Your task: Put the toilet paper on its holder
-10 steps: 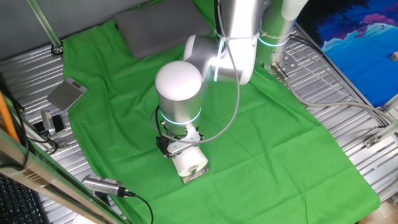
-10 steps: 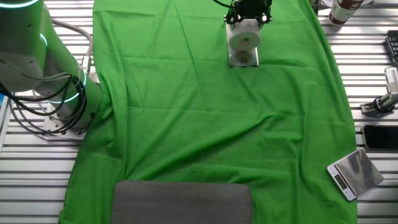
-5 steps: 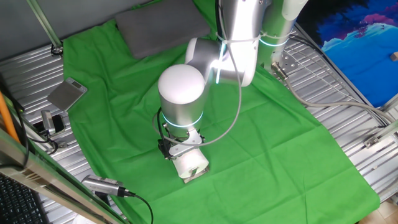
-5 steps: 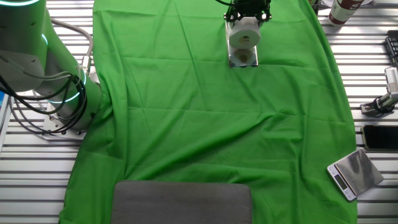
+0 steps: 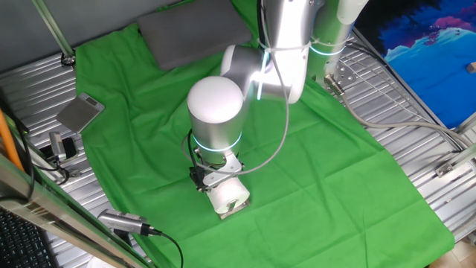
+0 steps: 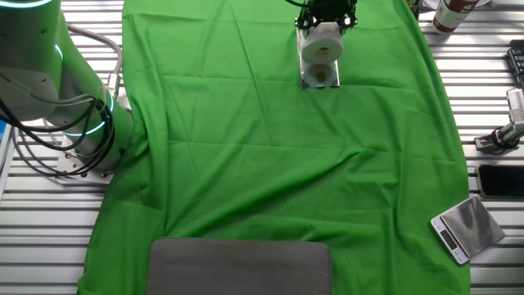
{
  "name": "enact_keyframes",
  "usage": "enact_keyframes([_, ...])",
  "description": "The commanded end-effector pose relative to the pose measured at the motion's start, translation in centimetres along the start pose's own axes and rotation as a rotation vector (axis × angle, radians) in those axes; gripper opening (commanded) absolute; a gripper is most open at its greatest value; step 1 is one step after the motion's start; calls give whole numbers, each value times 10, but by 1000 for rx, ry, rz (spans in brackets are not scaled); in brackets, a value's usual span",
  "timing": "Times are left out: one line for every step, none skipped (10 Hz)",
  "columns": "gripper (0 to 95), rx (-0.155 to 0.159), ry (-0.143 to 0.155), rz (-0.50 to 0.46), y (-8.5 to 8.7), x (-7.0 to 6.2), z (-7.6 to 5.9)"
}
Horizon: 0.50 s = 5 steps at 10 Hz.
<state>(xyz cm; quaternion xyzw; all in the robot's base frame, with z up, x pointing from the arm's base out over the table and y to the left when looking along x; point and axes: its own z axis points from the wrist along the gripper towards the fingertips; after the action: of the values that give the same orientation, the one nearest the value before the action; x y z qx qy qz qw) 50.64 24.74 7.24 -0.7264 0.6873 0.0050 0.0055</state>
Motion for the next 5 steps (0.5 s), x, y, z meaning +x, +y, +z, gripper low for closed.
enact_keyframes([950, 1, -6, -6, 1, 0, 0])
enact_keyframes([950, 1, -6, -7, 1, 0, 0])
enact_keyframes([950, 1, -7, -8, 1, 0, 0])
enact_keyframes([950, 1, -7, -10, 1, 0, 0])
enact_keyframes([950, 1, -7, -12, 1, 0, 0])
